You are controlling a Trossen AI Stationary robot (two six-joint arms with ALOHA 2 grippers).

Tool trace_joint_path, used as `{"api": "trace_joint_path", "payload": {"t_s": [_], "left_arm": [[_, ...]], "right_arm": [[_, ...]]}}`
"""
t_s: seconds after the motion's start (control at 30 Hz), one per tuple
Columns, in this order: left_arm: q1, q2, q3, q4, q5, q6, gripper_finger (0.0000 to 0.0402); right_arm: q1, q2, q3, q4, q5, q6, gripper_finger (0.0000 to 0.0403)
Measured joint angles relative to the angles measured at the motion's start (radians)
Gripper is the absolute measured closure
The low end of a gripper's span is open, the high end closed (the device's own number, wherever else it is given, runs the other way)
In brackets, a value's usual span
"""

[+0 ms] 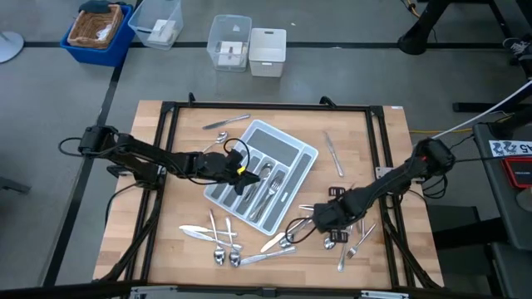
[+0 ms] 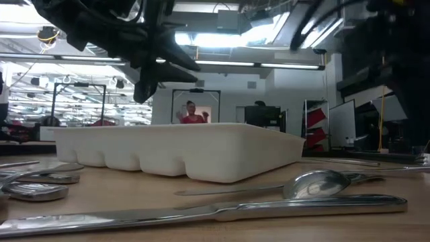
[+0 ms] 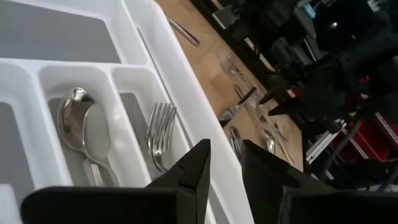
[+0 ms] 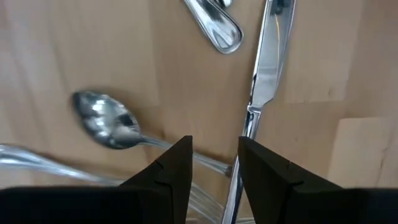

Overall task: Sort silverware
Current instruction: Put the silver knife into the white cutlery tray

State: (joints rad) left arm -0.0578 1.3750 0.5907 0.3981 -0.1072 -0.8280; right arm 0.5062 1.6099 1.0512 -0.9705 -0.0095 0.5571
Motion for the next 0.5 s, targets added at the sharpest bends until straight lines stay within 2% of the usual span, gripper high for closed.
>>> {"api": "trace_joint_path", "payload": {"t_s": [0.27, 0.5], "left_arm": [[-0.001, 0.0, 0.0, 0.0, 0.0, 0.006, 0.0325], [-0.001, 0.0, 0.0, -0.037, 0.0, 0.006, 0.0325]], "right_arm": [[-0.002, 0.104, 0.0, -0.002, 0.068, -0.001, 0.027], [-0.01, 0.136, 0.0, -0.002, 0.099, -0.001, 0.027]]}}
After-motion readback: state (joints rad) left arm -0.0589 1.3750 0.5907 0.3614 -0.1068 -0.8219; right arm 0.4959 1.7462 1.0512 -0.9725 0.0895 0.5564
